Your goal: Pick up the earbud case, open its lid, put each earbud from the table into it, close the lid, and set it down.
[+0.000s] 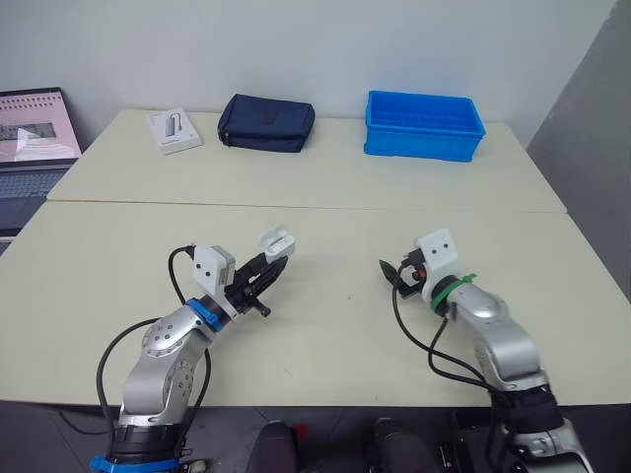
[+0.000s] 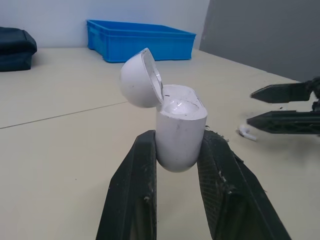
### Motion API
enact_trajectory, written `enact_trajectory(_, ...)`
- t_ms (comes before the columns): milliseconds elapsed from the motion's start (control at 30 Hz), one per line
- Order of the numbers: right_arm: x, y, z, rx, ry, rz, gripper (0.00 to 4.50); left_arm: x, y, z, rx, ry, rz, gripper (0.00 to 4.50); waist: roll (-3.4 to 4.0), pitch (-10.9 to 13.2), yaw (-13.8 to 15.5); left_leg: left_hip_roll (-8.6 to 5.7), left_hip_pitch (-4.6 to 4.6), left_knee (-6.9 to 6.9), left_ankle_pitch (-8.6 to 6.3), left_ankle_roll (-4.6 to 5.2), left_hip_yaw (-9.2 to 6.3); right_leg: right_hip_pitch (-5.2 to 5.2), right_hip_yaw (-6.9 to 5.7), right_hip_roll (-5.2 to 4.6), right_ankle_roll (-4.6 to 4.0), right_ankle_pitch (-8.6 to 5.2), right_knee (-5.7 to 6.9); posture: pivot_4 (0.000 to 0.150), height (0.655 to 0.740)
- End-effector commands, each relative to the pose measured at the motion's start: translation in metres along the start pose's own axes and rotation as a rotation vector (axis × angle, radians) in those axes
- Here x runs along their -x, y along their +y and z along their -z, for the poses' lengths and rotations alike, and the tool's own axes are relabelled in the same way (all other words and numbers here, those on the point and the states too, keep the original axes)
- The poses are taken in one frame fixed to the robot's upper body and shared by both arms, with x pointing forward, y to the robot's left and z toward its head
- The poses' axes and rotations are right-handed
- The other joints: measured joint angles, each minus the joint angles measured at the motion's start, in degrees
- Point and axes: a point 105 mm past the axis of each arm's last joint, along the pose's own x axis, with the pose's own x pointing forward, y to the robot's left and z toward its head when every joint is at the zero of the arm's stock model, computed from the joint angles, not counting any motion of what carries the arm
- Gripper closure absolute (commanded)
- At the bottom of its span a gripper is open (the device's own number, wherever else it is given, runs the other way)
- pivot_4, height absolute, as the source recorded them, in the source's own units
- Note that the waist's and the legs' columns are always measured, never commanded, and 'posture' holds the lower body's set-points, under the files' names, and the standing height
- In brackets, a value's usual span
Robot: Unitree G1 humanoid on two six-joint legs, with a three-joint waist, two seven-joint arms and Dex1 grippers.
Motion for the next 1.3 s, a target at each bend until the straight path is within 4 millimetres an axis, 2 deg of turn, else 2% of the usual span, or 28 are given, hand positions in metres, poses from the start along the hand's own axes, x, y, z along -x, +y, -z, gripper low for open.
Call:
enact_trajectory(33,-0.009,0.001,-0.005,0.015,-0.031,0.066,0.0,-0.001,-0.005,-0.011,-0.044,-0.033,0.024,3.74,0.0,0.0,-0.04,0.01,0.0,-0.01,0.0,0.0,0.0,-0.01,0.0,0.01,0.0,0.0,0.0,0.15,0.7324)
enact_trajectory(133,-0.015,0.01,0.006,-0.036,0.009,0.076,0.0,-0.001,-0.006,-0.01,-0.043,-0.03,0.023,3.74,0.01,0.0,-0.11,0.02,0.01,-0.04,0.0,0.0,0.0,-0.03,0.0,0.02,0.0,0.0,0.01,0.15,0.7324)
enact_trajectory(233,-0.015,0.019,0.011,-0.096,0.043,0.073,0.62,-0.001,-0.006,-0.01,-0.044,-0.029,0.022,3.74,0.01,-0.01,-0.27,0.06,0.04,-0.05,0.0,0.0,0.01,-0.02,0.0,0.04,-0.01,0.0,0.03,0.15,0.7324)
enact_trajectory(400,-0.008,0.03,0.017,-0.13,0.086,0.047,2.41,0.0,-0.006,-0.009,-0.046,-0.023,0.02,3.74,0.01,-0.01,-0.34,0.11,0.06,-0.09,0.0,0.0,0.01,-0.02,-0.02,0.06,-0.04,-0.02,0.05,0.15,0.7324)
enact_trajectory(567,-0.001,0.037,0.012,-0.1,0.088,-0.003,4.08,0.001,-0.006,-0.009,-0.05,-0.014,0.024,3.74,0.01,-0.01,-0.24,0.1,0.07,-0.22,0.0,0.0,0.02,-0.03,-0.03,0.06,-0.07,-0.05,-0.02,0.15,0.7324)
enact_trajectory(600,0.0,0.037,0.011,-0.097,0.086,-0.015,4.08,0.001,-0.006,-0.009,-0.05,-0.014,0.023,3.74,0.01,-0.01,-0.25,0.1,0.06,-0.23,0.0,0.0,0.02,-0.04,-0.04,0.06,-0.07,-0.05,-0.02,0.15,0.7324)
enact_trajectory(767,0.025,0.051,-0.011,0.055,0.008,-0.342,4.08,0.004,-0.008,-0.008,-0.047,-0.004,0.026,3.74,0.02,-0.01,-0.23,0.09,0.04,-0.29,0.0,0.0,0.04,-0.06,-0.03,0.05,-0.08,-0.06,-0.12,0.15,0.7324)
enact_trajectory(833,0.049,0.055,-0.019,0.185,-0.052,-0.584,4.08,0.007,-0.011,-0.007,-0.044,0.006,0.031,3.74,0.06,0.02,-0.23,0.09,0.05,-0.36,0.0,0.0,0.05,-0.06,-0.02,0.05,-0.08,-0.06,-0.16,0.15,0.7324)
enact_trajectory(900,0.074,0.053,-0.014,0.323,-0.033,-0.777,4.08,0.011,-0.014,-0.006,-0.044,0.013,0.034,3.74,0.09,0.05,-0.25,0.05,0.06,-0.48,0.0,0.0,0.06,-0.07,-0.01,0.03,-0.08,-0.07,-0.28,0.15,0.7324)
enact_trajectory(1067,0.113,0.007,0.007,0.569,0.192,-1.04,4.08,0.019,-0.019,-0.005,-0.042,0.032,0.037,3.74,0.05,0.06,-0.13,0.06,0.1,-0.62,0.0,0.0,0.07,-0.06,-0.05,0.06,-0.18,-0.14,-0.39,0.15,0.7324)
enact_trajectory(1167,0.125,-0.013,0.016,0.678,0.283,-1.117,4.08,0.023,-0.022,-0.004,-0.04,0.042,0.037,3.74,0.05,0.07,-0.17,0.08,0.14,-0.64,0.0,0.0,0.06,-0.06,-0.07,0.07,-0.24,-0.18,-0.36,0.15,0.7324)
enact_trajectory(1300,0.13,-0.037,0.032,0.796,0.398,-1.165,4.08,0.028,-0.025,-0.002,-0.037,0.057,0.036,3.74,0.05,0.07,-0.2,0.08,0.16,-0.63,0.0,0.0,0.08,-0.06,-0.05,0.07,-0.26,-0.19,-0.34,0.15,0.7324)
